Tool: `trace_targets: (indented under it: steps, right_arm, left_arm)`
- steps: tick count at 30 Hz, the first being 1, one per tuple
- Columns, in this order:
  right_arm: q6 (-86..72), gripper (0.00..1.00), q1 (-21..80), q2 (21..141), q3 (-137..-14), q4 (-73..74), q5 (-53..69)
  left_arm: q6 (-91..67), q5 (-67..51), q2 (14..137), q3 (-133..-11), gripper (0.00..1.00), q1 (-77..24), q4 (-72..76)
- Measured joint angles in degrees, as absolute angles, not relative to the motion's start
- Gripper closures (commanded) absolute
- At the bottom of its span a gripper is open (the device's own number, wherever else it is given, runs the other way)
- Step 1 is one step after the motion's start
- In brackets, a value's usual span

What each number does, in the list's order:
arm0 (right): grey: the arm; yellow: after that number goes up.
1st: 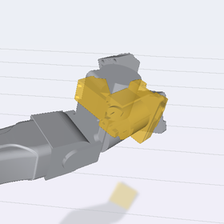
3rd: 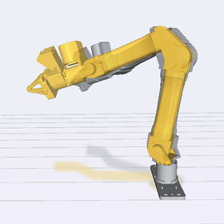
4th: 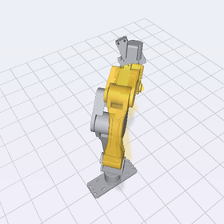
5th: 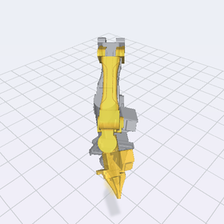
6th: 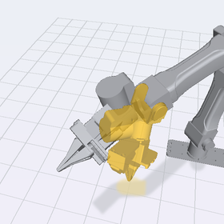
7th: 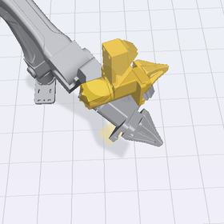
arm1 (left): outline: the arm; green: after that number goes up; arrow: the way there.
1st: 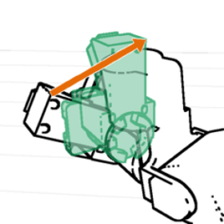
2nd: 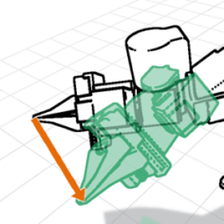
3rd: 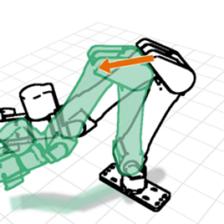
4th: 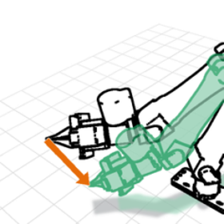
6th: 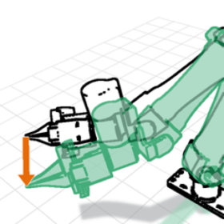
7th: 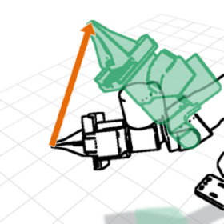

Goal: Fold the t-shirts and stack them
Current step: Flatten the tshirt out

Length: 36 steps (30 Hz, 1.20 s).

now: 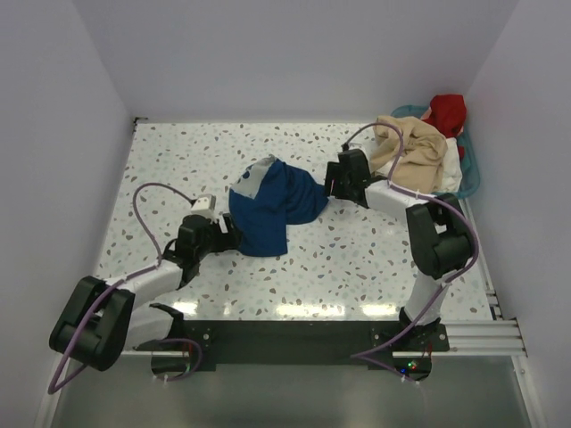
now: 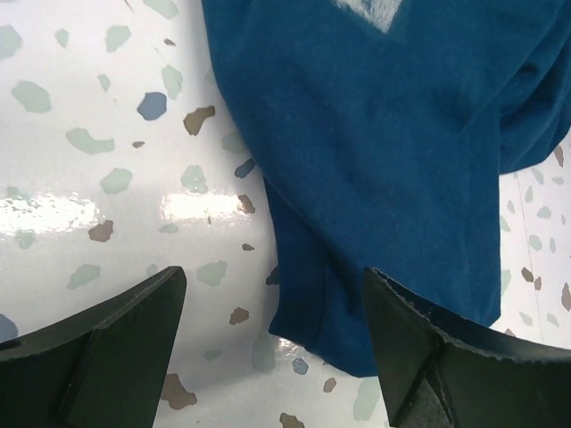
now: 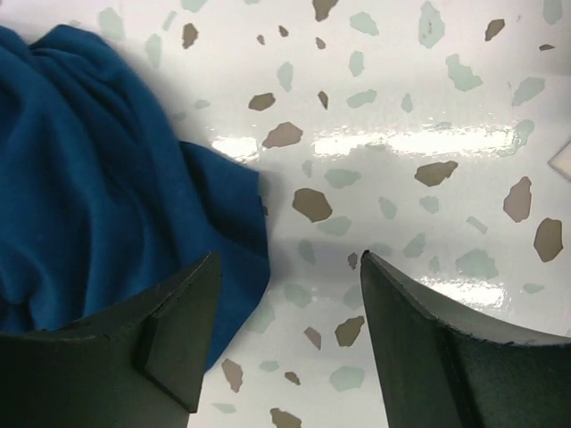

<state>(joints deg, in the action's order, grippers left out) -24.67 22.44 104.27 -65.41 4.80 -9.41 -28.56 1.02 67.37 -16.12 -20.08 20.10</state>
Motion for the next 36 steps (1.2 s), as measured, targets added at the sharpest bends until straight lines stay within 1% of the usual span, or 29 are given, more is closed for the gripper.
trace_targets:
  steps: [5, 12, 16, 18, 19, 21, 22, 24, 25, 26, 27, 28, 32, 36]
  right_arm:
    - [-24.9, 0.35, 20.3, 107.7, -66.3, 4.2, -6.5]
    - [-25.0, 0.36, 19.9, 110.4, -68.1, 2.9, -3.1]
    - [-25.1, 0.37, 19.9, 112.1, -69.2, 1.6, -1.6]
    - [-25.1, 0.4, 19.9, 112.9, -70.0, 1.4, -0.8]
    - [-25.2, 0.44, 19.9, 113.4, -70.7, 1.1, -0.3]
    - [-25.4, 0.51, 19.9, 114.6, -71.9, 0.6, 1.0]
    - [-25.5, 0.62, 19.9, 115.2, -72.5, 0.4, 1.4]
    - [-25.5, 0.77, 19.9, 116.3, -73.4, 0.1, 2.8]
    - [-25.6, 0.84, 19.9, 116.9, -73.8, 0.0, 3.6]
    - [-25.8, 0.96, 19.8, 117.3, -74.3, -0.1, 4.6]
    - [-25.8, 1.0, 19.7, 117.7, -74.5, -0.2, 5.6]
    - [-26.0, 1.0, 19.6, 117.9, -74.7, -0.2, 6.4]
    - [-26.2, 1.0, 18.7, 117.6, -74.7, 0.0, 8.9]
    - [-25.6, 1.0, 17.4, 113.1, -72.7, 0.7, 9.0]
  left_arm:
    - [-28.6, -1.3, 71.8, -16.3, 0.17, -20.4, 22.2]
    - [-29.0, -4.1, 76.2, -18.0, 0.2, -20.4, 25.8]
    - [-29.1, -5.9, 78.0, -18.3, 0.25, -20.7, 28.1]
    - [-29.5, -6.9, 78.7, -18.3, 0.32, -20.8, 29.1]
    - [-29.6, -7.5, 79.2, -18.3, 0.37, -20.8, 29.6]
    - [-30.1, -8.6, 79.9, -18.3, 0.45, -20.8, 30.4]
    - [-30.4, -9.2, 80.4, -18.3, 0.52, -20.8, 31.0]
    - [-31.0, -10.3, 81.4, -18.3, 0.63, -20.8, 32.3]
    - [-31.2, -10.7, 81.8, -18.3, 0.79, -20.8, 32.8]
    - [-31.4, -11.1, 82.4, -18.3, 0.88, -20.8, 33.4]
    - [-31.6, -11.3, 82.8, -18.4, 0.95, -20.8, 33.7]
    - [-31.8, -11.4, 82.9, -18.4, 1.0, -20.8, 33.8]
    - [-31.7, -9.3, 81.4, -19.7, 1.0, -20.8, 31.7]
    - [-29.7, -3.1, 73.3, -23.1, 1.0, -20.8, 24.9]
